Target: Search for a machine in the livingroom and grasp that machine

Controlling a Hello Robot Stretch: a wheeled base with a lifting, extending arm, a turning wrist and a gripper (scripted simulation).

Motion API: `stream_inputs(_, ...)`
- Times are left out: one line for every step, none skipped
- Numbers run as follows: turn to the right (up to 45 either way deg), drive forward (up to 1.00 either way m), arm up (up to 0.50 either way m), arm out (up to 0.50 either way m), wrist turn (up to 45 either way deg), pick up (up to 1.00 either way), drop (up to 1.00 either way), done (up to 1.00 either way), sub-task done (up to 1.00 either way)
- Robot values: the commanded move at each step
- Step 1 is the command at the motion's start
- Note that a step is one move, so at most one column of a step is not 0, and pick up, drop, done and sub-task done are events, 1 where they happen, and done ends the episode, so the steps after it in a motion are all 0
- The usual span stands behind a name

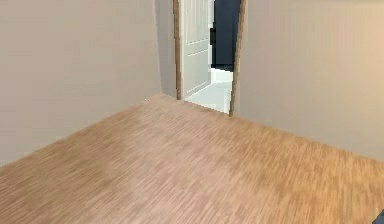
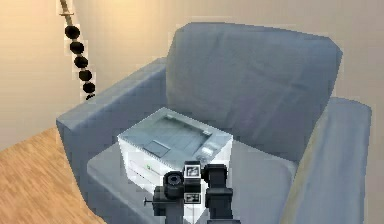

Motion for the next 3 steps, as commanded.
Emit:
stream_inputs(0.0, 0.00, 0.00, 0.00, 45.0, 0.00, 0.00, 0.00, 0.00)
stream_inputs(0.0, 0.00, 0.00, 0.00, 45.0, 0.00, 0.00, 0.00, 0.00)
stream_inputs(0.0, 0.00, 0.00, 0.00, 45.0, 0.00, 0.00, 0.00, 0.00)
